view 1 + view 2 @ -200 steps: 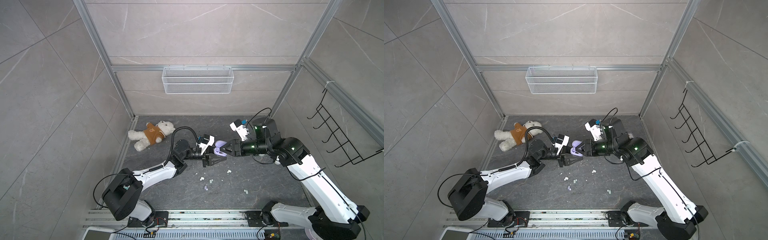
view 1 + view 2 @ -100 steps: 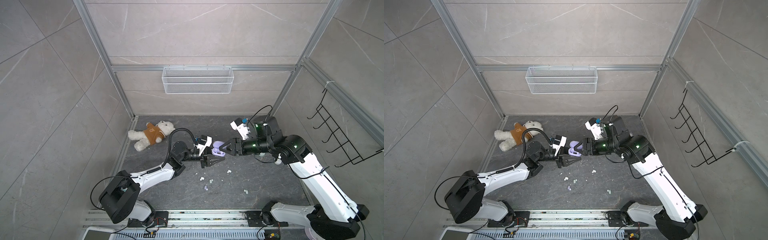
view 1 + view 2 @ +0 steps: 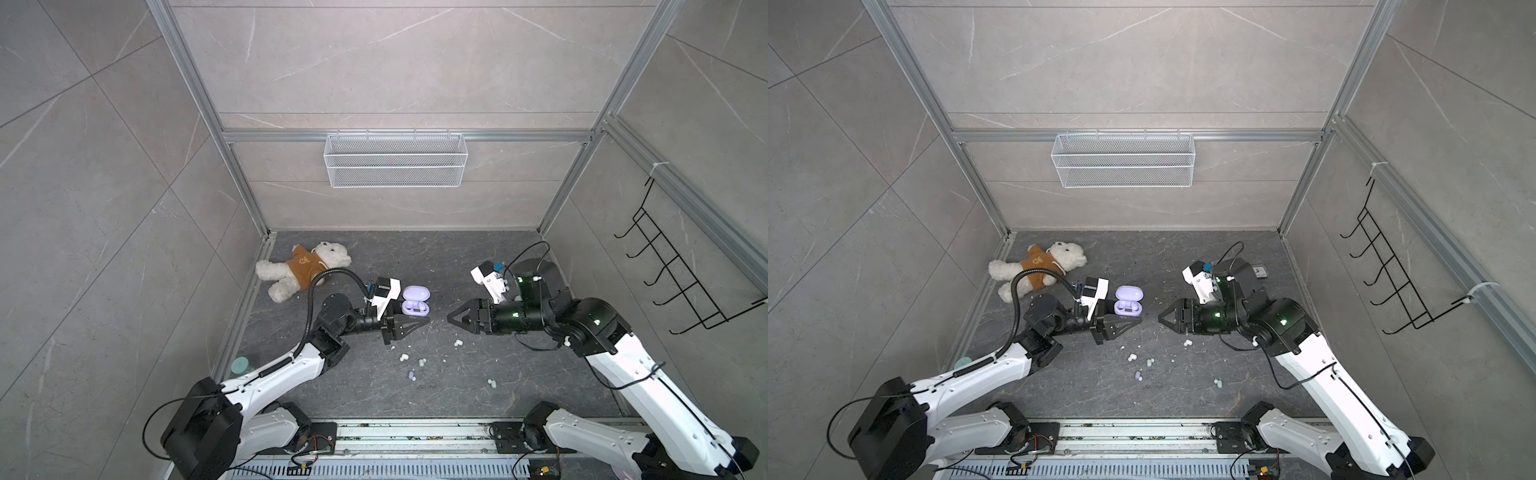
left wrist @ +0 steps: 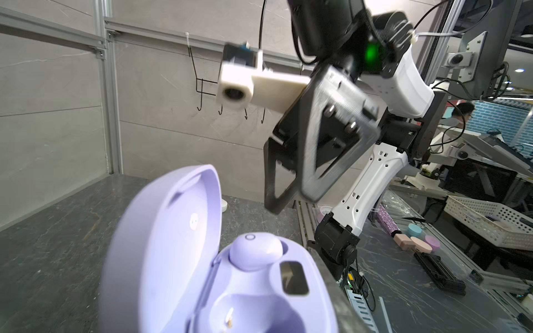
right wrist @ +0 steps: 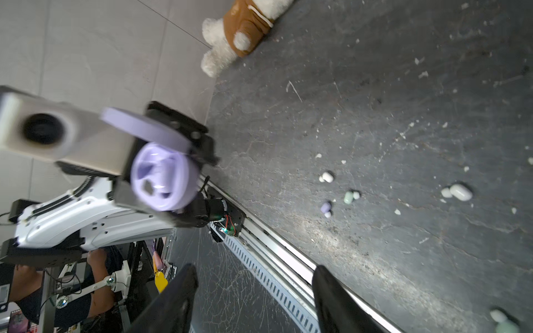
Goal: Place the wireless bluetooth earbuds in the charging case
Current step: 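Move the right gripper down to the second lavender earbud on the table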
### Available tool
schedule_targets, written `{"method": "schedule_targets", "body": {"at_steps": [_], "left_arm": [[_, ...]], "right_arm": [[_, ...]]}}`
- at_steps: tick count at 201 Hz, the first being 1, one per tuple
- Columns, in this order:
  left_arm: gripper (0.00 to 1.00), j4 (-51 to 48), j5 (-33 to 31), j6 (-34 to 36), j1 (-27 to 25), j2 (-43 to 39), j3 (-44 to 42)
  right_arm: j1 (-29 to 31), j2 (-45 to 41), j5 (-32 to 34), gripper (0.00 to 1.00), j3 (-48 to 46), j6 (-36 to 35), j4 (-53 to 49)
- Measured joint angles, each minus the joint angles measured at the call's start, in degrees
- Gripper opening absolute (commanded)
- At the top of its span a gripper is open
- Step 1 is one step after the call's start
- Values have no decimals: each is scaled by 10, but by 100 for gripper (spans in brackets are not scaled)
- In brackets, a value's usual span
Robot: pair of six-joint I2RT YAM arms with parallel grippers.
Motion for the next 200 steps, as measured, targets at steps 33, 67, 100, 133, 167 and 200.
{"method": "schedule_targets", "body": {"at_steps": [33,67,100,133,167,200], "left_arm": [[28,-84,-23,19,0,-95,-31],[28,-173,-43,37,0,-186,-44],[28,-253,-56,50,0,-255,-45],[28,-308,-59,54,0,-304,-46],[28,-339,-59,55,0,-331,-51],[28,-356,-60,55,0,-348,-52]], "right_arm": [[61,31,59,66,-86,42,31],[139,115,109,61,-119,87,77],[188,195,148,56,-130,156,104],[247,279,178,51,-106,249,120],[263,341,192,47,-98,329,145],[263,375,191,45,-90,359,160]]}}
